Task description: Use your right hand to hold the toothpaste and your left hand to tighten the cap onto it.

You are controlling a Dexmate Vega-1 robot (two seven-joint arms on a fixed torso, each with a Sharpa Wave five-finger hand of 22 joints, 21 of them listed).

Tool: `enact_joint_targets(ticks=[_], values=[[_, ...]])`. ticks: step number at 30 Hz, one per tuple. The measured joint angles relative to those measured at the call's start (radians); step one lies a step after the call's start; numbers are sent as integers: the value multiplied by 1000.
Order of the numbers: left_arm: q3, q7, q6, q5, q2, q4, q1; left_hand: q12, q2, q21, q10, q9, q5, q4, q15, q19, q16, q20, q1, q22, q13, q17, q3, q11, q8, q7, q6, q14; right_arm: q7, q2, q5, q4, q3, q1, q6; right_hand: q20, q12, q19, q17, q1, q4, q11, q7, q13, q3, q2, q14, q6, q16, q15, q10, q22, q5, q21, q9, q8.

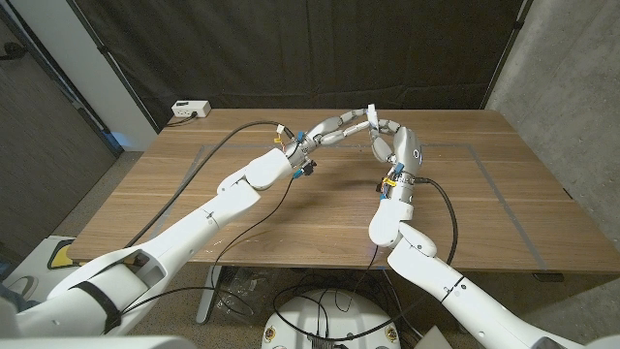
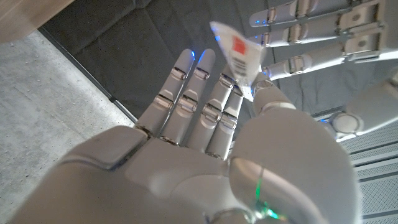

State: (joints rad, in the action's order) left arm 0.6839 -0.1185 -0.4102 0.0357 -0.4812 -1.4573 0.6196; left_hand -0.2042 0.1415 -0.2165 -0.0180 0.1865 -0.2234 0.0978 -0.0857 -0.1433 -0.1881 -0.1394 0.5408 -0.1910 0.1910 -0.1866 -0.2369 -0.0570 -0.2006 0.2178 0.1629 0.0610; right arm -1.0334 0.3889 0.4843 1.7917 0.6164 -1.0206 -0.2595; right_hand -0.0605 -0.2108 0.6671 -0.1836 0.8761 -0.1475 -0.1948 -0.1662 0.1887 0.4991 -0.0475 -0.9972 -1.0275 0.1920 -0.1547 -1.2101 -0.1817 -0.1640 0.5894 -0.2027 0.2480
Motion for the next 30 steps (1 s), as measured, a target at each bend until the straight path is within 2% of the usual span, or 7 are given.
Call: enact_joint_targets(ticks=[16, 27, 30], values=[[5, 3, -4, 8, 12, 27, -16, 0, 0, 0, 0, 0, 0, 0, 0, 0, 0, 0, 0, 0, 0, 0, 0, 0, 0, -1, 0, 0, -5, 2, 7, 17, -17, -14, 0, 0, 0, 0, 0, -3, 0, 0, 0, 0, 0, 3, 0, 0, 0, 0, 0, 0, -3, 0, 0, -1], [-48, 36, 37, 35, -43, -63, 53, -8, 0, 0, 15, 0, 0, 3, -4, 0, 0, 0, 0, 0, 0, 0, -3, -4, 5, -2, -10, -4, -3, 2, 7, 18, -23, -14, -3, 0, 0, 0, 0, -4, 0, 0, 0, 0, 0, 4, 0, 0, 0, 0, 0, 0, -2, 6, 1, -1], [-60, 46, 49, 41, -55, -81, 70, -8, 0, 0, 19, 0, 0, 3, -4, 0, 0, 0, 0, 0, 0, 0, -3, 0, 12, -15, -22, -4, -1, 1, 7, 18, -23, -14, -6, -2, 0, -1, 0, -4, 0, 0, 0, -1, 0, 4, 0, 0, 0, 0, 0, -2, -2, 6, 1, -2]])
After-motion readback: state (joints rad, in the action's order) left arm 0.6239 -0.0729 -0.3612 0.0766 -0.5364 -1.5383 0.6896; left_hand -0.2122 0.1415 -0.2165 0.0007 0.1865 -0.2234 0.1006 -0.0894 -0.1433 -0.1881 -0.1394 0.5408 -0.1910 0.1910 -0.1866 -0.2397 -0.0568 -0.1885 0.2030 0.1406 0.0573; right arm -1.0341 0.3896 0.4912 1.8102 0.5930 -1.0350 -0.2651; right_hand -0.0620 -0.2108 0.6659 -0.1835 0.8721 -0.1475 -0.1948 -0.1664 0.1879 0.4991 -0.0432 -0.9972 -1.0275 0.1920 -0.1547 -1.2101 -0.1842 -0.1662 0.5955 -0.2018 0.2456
